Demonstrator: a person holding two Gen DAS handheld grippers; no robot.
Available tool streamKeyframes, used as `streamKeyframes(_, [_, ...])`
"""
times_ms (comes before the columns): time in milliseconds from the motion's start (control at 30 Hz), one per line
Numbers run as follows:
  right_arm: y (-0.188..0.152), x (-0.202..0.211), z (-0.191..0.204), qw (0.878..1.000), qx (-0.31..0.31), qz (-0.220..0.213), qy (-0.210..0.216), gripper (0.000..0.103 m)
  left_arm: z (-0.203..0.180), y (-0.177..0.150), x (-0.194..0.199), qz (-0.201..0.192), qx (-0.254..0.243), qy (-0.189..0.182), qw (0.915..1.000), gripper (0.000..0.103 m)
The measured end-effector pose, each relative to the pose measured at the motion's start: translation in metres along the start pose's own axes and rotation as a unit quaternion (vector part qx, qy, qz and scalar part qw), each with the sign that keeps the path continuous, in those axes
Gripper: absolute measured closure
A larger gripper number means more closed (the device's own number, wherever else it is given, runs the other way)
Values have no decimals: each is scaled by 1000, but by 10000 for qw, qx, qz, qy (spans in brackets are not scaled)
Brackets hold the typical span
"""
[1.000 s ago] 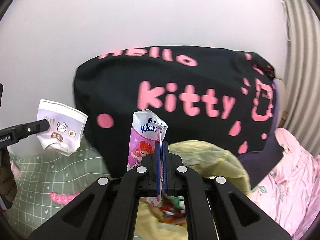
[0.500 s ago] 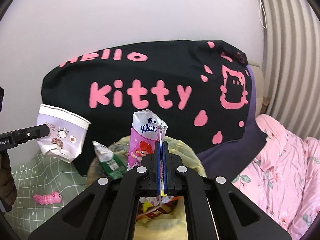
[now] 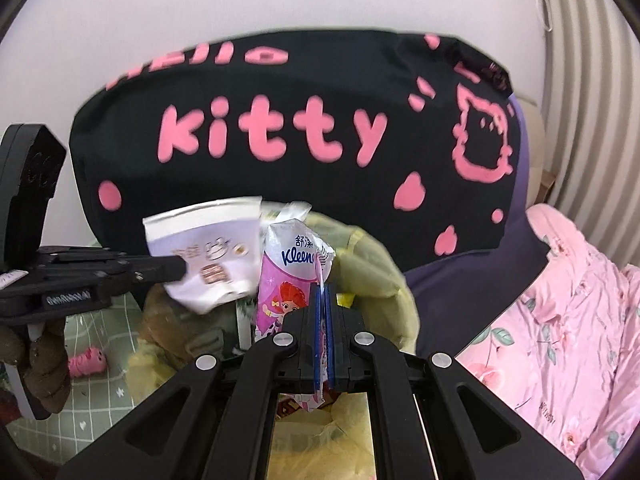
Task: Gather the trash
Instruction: 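Carry the paper cup and tissue pack over the bin bag and open both grippers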
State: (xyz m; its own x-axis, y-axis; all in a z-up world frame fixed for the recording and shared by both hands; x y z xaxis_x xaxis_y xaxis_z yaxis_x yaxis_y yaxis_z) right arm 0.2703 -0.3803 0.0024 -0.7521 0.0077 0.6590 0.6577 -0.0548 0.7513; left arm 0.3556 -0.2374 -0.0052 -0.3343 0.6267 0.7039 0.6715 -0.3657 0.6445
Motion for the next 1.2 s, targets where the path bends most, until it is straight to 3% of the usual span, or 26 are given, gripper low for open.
streamKeyframes(367, [-7,-34,-10,9985,151,361,390,99,3,-11,-16,235,143,122,9995,96])
streamKeyframes(733, [-14,-30,-1,9973,319,399,533,98,6,-26,6,131,465,112,9988,93])
streamKeyframes(833, [-19,-26,4,9976,327,386,478,97,9,-31,18,4,564,74,9984,73])
streamKeyframes(867, [-20,-24,6,9978,324,373,441,93,10,-33,23,-66,601,52,9982,68])
streamKeyframes(900, [-22,-23,7,9979,324,369,430,78,10,-36,30,-136,625,31,9979,66])
streamKeyframes(967, [-25,-19,11,9981,303,340,419,65,10,-41,46,-310,667,25,9973,60])
streamKeyframes(1067, [-29,-11,14,9989,218,310,270,65,10,-50,69,-609,748,178,9952,50])
streamKeyframes(1200, [-32,8,22,9995,149,154,214,61,14,-79,106,-924,861,707,9895,40])
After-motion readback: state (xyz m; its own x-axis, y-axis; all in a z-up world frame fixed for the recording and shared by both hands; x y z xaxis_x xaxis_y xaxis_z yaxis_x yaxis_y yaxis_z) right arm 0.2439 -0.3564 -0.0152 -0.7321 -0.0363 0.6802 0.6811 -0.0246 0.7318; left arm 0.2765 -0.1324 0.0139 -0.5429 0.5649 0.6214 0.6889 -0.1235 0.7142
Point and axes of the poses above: each gripper's, at about its wrist camera, not at the fingertips, and x roughly against the way its jaws point, z to its left, y to its top, the point moved 5 cm from there along -x, roughly the way its jaws point, and after that the axes turned 3 degrees about z, right-handed, at the moved point
